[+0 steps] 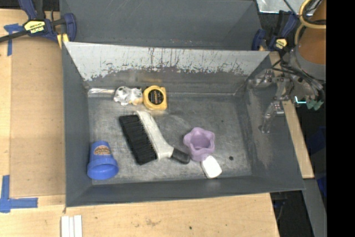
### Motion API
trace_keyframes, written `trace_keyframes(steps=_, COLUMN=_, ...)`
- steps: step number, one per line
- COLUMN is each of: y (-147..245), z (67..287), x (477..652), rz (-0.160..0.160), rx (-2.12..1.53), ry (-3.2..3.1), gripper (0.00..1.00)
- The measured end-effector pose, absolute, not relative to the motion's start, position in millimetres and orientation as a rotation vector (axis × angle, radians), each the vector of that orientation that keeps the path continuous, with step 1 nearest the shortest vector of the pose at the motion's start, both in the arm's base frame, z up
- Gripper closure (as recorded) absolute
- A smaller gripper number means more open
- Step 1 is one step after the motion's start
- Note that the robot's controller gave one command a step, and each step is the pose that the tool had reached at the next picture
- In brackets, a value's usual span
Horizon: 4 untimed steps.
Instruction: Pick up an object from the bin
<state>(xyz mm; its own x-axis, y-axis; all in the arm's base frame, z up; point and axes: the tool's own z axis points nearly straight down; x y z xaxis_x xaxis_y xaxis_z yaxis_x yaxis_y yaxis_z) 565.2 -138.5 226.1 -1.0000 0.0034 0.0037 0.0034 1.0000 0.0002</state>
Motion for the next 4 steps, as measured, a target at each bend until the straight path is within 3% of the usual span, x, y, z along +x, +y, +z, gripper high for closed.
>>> trace_keyframes(steps=1, y=-138, z=230, x=567.0, rz=0.002, rx=0.001, ry=-3.146, gripper=1.00)
trace_keyframes(steps=3, y=-137, z=230, x=567.0, rz=0.002, rx=0.003, ry=-3.146, gripper=1.00)
trace_keyframes(steps=4, y=-120, z=191, x=548.2, rz=0.004, rx=0.055, ry=-3.150, gripper=1.00)
